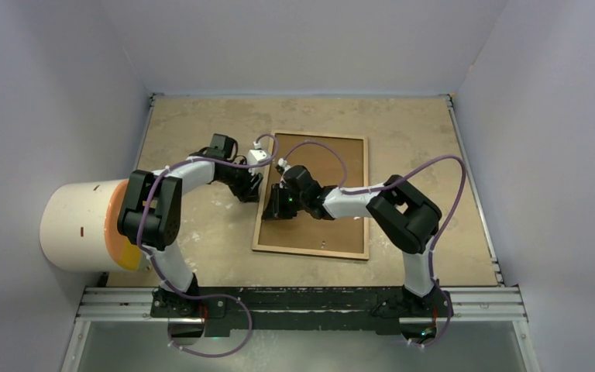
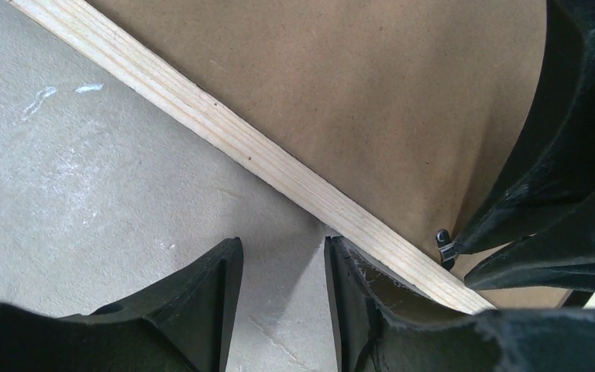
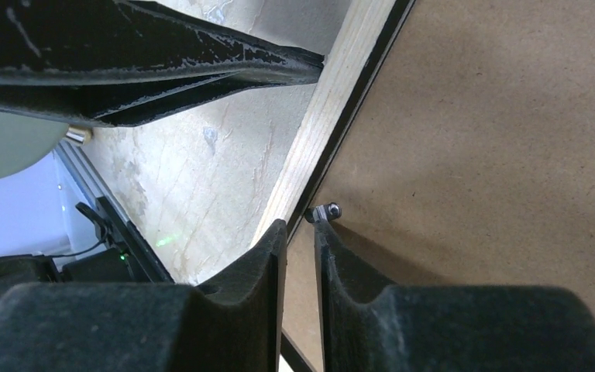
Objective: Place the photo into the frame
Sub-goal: Install the photo frame at the center of the board.
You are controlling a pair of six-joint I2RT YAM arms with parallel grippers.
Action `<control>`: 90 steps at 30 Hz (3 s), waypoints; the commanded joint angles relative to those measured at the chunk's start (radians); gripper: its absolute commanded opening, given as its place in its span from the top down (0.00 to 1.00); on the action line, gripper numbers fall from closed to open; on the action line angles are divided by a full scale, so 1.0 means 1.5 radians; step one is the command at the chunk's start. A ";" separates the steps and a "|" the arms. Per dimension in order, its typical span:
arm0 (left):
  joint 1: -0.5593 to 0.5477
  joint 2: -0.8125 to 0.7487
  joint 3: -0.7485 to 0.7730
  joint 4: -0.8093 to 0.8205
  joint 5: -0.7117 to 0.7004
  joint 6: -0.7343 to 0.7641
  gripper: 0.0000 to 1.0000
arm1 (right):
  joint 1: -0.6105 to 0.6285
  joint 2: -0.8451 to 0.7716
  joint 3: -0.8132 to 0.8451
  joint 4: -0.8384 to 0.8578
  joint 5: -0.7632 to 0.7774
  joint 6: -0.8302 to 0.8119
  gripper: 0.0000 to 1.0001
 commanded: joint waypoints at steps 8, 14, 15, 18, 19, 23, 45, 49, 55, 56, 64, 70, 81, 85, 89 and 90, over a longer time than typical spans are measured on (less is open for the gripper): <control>0.003 -0.011 -0.012 0.001 0.030 0.020 0.54 | 0.004 0.028 0.005 0.019 0.022 0.055 0.80; 0.002 -0.006 -0.018 -0.006 0.043 0.025 0.59 | 0.003 0.008 -0.019 0.056 0.035 0.080 0.82; 0.003 -0.007 -0.018 -0.009 0.044 0.026 0.59 | 0.003 -0.007 -0.030 0.064 0.042 0.081 0.80; 0.003 -0.011 -0.022 -0.015 0.050 0.033 0.60 | 0.003 -0.045 -0.061 0.067 0.059 0.084 0.75; 0.003 -0.011 -0.023 -0.014 0.051 0.033 0.61 | 0.004 -0.054 -0.071 0.070 0.055 0.089 0.73; 0.003 -0.012 -0.021 -0.015 0.050 0.034 0.62 | 0.005 -0.062 -0.098 0.090 0.035 0.111 0.72; 0.002 -0.014 -0.027 -0.016 0.065 0.042 0.64 | 0.013 0.007 -0.034 0.083 0.080 0.103 0.76; 0.002 -0.014 -0.029 -0.015 0.066 0.044 0.64 | 0.013 0.020 -0.029 0.090 0.072 0.108 0.76; 0.002 -0.012 -0.032 -0.016 0.068 0.050 0.65 | 0.013 0.027 -0.036 0.104 0.071 0.131 0.78; 0.002 -0.012 -0.032 -0.017 0.069 0.050 0.65 | 0.013 0.024 -0.039 0.102 0.075 0.132 0.78; -0.003 -0.010 -0.038 -0.018 0.081 0.051 0.69 | 0.013 0.016 -0.059 0.123 0.100 0.180 0.78; -0.004 -0.011 -0.038 -0.022 0.074 0.059 0.71 | 0.014 -0.038 -0.113 0.138 0.107 0.197 0.74; -0.004 -0.011 -0.034 -0.022 0.068 0.057 0.72 | 0.019 -0.024 -0.100 0.131 0.072 0.199 0.73; -0.004 -0.011 -0.036 -0.021 0.068 0.056 0.72 | 0.019 -0.001 -0.080 0.132 0.062 0.199 0.73; -0.005 -0.009 -0.038 -0.017 0.071 0.055 0.72 | 0.020 0.017 -0.073 0.129 0.042 0.200 0.73; -0.005 -0.008 -0.038 -0.017 0.071 0.055 0.72 | 0.019 0.020 -0.071 0.127 0.041 0.200 0.73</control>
